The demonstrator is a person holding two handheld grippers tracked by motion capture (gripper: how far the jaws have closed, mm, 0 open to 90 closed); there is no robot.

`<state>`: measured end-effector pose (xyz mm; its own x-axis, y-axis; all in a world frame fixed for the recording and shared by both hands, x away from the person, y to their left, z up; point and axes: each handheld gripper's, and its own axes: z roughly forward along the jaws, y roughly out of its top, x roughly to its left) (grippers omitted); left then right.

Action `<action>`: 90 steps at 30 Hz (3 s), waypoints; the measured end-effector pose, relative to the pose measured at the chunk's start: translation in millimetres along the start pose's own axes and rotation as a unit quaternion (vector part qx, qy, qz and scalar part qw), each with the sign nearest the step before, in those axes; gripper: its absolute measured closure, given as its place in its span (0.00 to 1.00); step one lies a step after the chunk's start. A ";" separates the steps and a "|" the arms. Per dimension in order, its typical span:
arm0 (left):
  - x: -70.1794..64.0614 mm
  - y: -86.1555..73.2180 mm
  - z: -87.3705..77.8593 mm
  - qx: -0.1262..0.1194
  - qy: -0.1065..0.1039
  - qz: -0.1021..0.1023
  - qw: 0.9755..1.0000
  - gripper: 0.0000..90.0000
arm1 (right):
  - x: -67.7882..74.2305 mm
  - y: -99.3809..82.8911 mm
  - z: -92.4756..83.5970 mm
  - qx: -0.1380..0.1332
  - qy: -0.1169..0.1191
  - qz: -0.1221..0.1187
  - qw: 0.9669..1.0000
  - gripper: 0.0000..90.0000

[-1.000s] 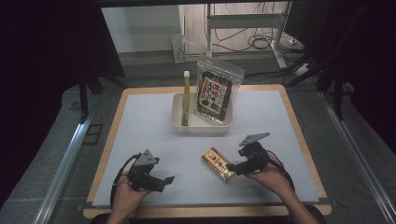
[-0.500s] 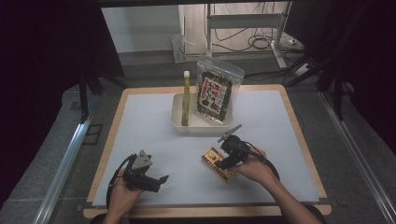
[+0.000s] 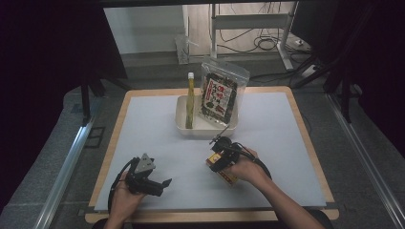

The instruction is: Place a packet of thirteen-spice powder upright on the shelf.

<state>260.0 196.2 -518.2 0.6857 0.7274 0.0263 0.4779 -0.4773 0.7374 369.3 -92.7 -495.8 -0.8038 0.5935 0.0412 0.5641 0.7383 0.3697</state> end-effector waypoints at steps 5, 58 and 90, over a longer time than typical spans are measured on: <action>-0.8 0.3 0.9 0.001 -0.003 -0.001 1.000 0.02 | 1.8 4.4 7.2 0.016 -0.016 -0.003 1.000 0.31; -43.9 57.2 43.9 -0.076 -0.136 -0.143 0.977 0.26 | 5.0 2.1 -47.3 -0.250 0.005 -0.005 0.968 0.36; -51.3 84.5 79.3 -0.089 -0.169 -0.208 0.959 0.72 | 9.3 6.4 -50.8 -0.273 0.007 -0.001 0.962 0.36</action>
<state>308.7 79.5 -510.7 0.6082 0.6218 -0.4934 0.6687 -0.0664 0.7406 355.8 -98.7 -445.9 -0.8094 0.5851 0.0501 0.3820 0.4599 0.8016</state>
